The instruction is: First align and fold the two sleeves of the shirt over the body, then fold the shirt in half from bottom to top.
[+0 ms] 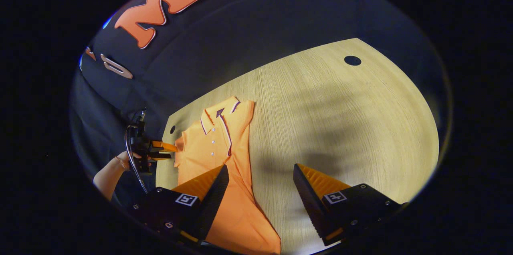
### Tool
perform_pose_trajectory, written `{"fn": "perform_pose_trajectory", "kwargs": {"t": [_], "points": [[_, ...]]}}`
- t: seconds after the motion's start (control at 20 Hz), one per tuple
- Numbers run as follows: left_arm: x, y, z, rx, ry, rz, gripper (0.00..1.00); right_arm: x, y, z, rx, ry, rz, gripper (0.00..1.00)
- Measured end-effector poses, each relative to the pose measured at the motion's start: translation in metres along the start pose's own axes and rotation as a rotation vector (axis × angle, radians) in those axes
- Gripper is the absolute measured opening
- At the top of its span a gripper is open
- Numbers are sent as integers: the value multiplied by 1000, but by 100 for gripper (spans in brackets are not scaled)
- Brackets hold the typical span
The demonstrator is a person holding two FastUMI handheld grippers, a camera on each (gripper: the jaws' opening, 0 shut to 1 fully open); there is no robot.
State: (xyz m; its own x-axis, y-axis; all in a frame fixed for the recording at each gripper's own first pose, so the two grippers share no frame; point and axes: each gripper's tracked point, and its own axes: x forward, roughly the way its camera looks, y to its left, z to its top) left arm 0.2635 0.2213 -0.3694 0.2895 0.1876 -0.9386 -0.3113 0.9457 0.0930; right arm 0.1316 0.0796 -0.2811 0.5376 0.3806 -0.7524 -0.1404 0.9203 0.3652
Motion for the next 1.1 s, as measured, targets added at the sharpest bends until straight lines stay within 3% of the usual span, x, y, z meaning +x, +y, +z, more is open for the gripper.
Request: {"fn": "perform_pose_trajectory", "kwargs": {"t": [0.2, 0.25, 0.5, 0.6, 0.65, 0.8, 1.1], "points": [[10, 0, -3, 10, 17, 32, 94, 3, 2, 0, 13, 10, 20, 99], [12, 3, -2, 14, 7, 54, 98, 2, 2, 1, 17, 10, 24, 99], [13, -8, -1, 29, -35, 55, 87, -3, 2, 11, 53, -18, 43, 99], [11, -18, 1, 56, -61, 40, 63, -6, 1, 14, 72, -29, 51, 99], [13, -23, 3, 56, -78, 37, 38, -8, 0, 15, 84, -36, 54, 99], [10, -28, 0, 39, -79, 21, 1, -8, -5, 16, 96, -47, 47, 99], [4, -25, -4, -49, -79, -24, 1, -9, -3, 12, 91, -54, 57, 99]]}}
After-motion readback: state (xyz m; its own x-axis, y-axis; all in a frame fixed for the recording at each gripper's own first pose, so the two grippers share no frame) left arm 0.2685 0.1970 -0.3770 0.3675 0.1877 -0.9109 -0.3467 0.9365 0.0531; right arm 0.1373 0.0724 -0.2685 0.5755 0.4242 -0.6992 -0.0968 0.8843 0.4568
